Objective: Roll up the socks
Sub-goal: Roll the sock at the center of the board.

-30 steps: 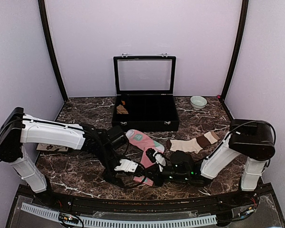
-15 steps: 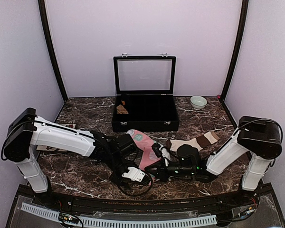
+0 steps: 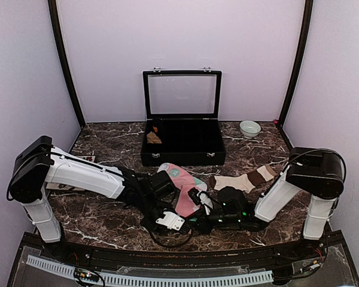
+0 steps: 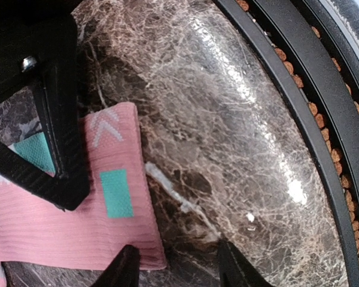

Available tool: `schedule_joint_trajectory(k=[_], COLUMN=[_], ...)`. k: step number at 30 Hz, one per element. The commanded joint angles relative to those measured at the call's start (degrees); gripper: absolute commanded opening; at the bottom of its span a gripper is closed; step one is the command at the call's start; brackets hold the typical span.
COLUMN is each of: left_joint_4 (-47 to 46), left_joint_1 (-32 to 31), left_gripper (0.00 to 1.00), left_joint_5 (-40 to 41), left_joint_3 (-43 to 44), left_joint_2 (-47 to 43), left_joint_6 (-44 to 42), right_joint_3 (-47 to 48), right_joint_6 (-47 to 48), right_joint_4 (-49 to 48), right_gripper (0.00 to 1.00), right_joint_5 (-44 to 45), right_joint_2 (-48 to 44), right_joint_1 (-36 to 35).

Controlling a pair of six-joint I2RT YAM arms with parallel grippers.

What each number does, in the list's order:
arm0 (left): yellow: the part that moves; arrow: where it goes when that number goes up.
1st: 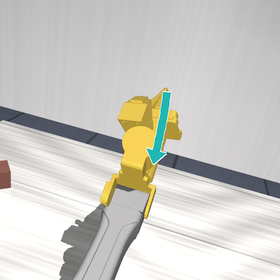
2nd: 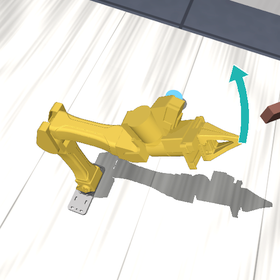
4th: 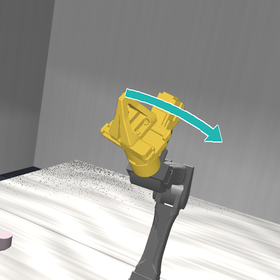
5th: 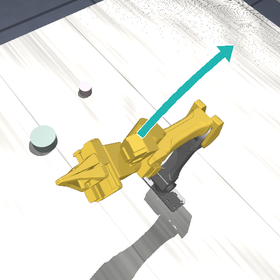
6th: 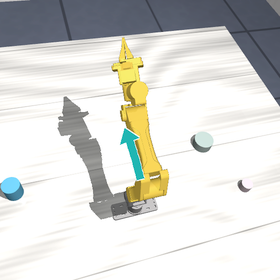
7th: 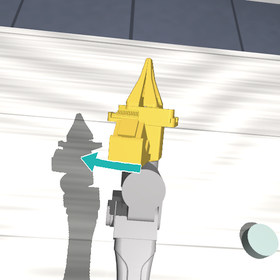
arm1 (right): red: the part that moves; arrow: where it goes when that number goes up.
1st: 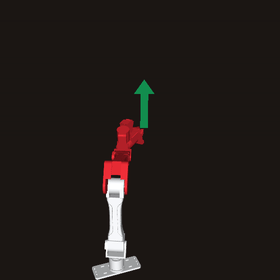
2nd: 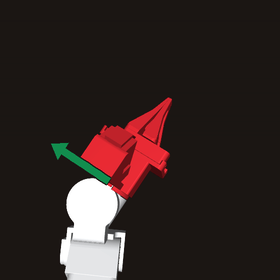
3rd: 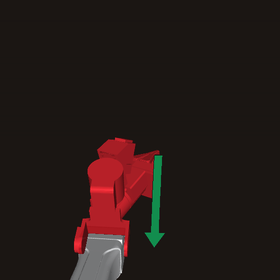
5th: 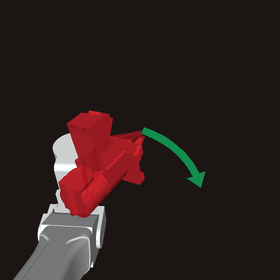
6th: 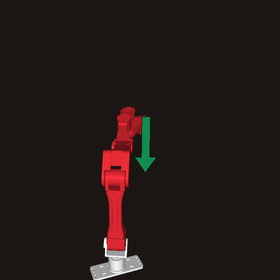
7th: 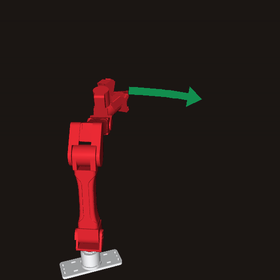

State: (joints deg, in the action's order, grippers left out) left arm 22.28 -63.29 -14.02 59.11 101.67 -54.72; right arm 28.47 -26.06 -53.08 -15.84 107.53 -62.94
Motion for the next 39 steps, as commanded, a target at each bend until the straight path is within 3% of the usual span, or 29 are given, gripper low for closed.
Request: schedule_joint_trajectory(k=[1,4,12,19,24,29,39], left_joint_4=[-0.3,-0.7,-1.3,0.4,2.1,5.7,16.0], left_joint_1=[-0.5,-0.5,-0.4,0.9,1.4,2.7,8.6], left_gripper=[0.43,0.38,0.37,0.19,0.12,0.07,0.05], left_joint_5=[1.8,3.6,4.4,3.0,1.8,-2.4,-15.5], left_joint_3=[0.6,0.5,0.5,1.8,2.1,4.7,12.4], left_joint_2=[1.3,2.4,3.8,5.7,6.5,7.8,11.1], left_joint_6=[-1.3,-1.5,-0.6,2.5,4.0,6.2,8.7], right_joint_3=[-0.7,-0.9,-1.2,-3.5,-6.8,-8.8,-8.3], right_joint_6=[-0.2,-0.3,-0.3,0.4,1.7,11.1,23.9], right_joint_4=[-1.9,-2.4,-3.9,-7.0,-10.0,-4.9,4.2], right_gripper=[0.01,0.01,0.01,0.03,0.12,0.24,0.30], right_joint_5=[0.2,0.0,-1.2,-0.4,2.6,8.9,18.8], right_joint_2=[0.4,0.6,0.6,-0.5,-3.4,-9.5,-11.6], right_joint_1=[0.3,0.3,0.3,0.2,0.1,-4.2,-13.7])
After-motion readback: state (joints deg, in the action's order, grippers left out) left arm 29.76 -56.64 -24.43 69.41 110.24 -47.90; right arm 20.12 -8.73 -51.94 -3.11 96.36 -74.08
